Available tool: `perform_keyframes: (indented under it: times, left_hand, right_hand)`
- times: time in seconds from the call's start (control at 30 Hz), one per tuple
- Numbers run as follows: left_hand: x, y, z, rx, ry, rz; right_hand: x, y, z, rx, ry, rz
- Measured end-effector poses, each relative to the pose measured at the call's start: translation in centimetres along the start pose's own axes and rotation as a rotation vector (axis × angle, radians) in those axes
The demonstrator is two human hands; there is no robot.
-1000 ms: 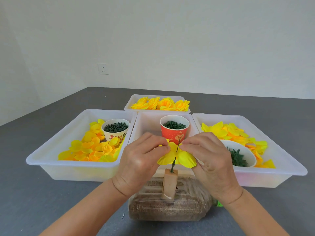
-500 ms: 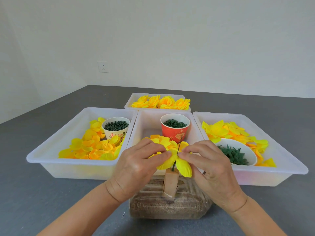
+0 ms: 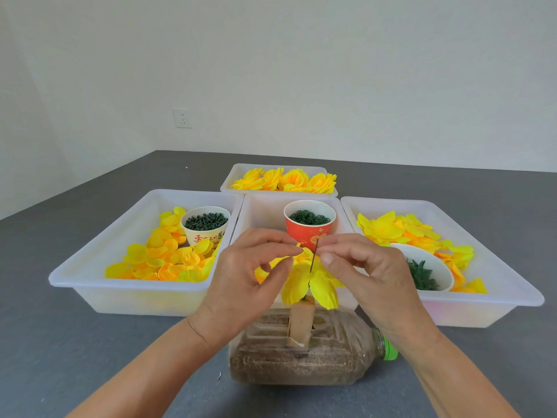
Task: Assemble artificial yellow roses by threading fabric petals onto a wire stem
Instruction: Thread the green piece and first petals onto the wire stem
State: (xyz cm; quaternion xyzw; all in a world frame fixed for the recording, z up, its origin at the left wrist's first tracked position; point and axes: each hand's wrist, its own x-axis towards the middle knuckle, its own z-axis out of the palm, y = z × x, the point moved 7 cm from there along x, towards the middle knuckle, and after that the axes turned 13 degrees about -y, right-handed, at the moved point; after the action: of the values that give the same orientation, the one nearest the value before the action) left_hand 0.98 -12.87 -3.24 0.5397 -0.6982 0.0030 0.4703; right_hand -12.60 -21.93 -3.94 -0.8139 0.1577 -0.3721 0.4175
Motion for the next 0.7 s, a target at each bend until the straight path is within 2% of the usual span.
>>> perform_keyframes:
  times: [0.1, 0.23, 0.4, 0.5, 0.6, 0.7]
  left_hand:
    - [0.3, 0.4, 0.8, -0.141, -0.081, -0.072]
    - [0.0, 1.1, 1.3, 0.087, -0.226, 0.025]
    - [-0.4, 1.5, 1.9, 0.230, -0.264, 0.140]
    - [-0.6, 1.7, 2.8, 0.349, -0.317, 0.196]
    - [-0.9, 1.5, 2.9, 0.356, -0.310, 0.193]
    - [-1.0, 1.6, 2.4, 0.328, -0.229, 0.200]
  right_hand:
    - [0.4, -0.1, 0.4, -0.004, -0.028, 0.061]
    - [0.2, 0.2, 0.3, 0.001, -0.086, 0.102]
    - [-0.4, 0.4, 0.6, -0.076, -0.135, 0.112]
    - [-0.8, 0.5, 1.1, -0.211, -0.206, 0.101]
    - [-1.0, 0.3, 1.2, -0.355, -0.214, 0.045]
    - [-1.2, -0.6, 1.2, -0.444, -0.130, -0.088]
